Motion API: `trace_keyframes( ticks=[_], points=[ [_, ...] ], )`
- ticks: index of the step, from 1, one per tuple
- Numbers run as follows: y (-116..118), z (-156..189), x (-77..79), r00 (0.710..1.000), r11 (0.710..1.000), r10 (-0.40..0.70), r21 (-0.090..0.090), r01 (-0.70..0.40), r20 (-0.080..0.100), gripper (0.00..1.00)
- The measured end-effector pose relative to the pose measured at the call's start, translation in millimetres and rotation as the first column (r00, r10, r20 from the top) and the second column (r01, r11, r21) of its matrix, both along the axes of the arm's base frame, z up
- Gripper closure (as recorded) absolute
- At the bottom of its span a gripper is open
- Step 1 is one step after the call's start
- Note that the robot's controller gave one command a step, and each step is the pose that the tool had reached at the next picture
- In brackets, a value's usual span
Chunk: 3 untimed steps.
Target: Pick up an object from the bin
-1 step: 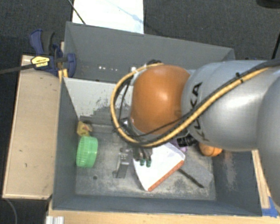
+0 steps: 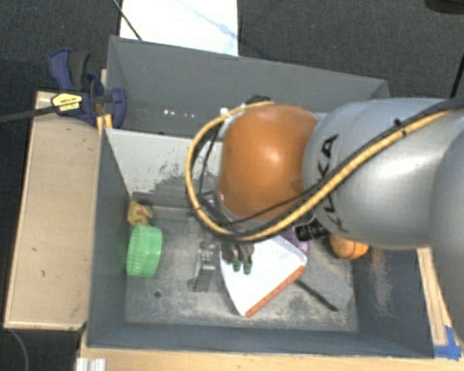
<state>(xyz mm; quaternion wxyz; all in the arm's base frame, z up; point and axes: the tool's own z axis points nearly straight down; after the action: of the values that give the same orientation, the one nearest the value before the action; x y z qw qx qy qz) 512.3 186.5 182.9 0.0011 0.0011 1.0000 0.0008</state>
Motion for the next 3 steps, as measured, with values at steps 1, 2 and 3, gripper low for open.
trace_keyframes(
  ticks=[1,2,3],
  points=[
    [25.8,-18.6,19.0,0.940,0.940,0.341,-0.001,-0.341,0.003,0.00],
    [64.1,-72.2,33.7,0.787,0.787,0.617,-0.002,-0.617,0.010,0.00],
    [64.3,-54.0,49.7,0.841,0.841,0.540,-0.001,-0.540,0.006,0.00]
  ],
)
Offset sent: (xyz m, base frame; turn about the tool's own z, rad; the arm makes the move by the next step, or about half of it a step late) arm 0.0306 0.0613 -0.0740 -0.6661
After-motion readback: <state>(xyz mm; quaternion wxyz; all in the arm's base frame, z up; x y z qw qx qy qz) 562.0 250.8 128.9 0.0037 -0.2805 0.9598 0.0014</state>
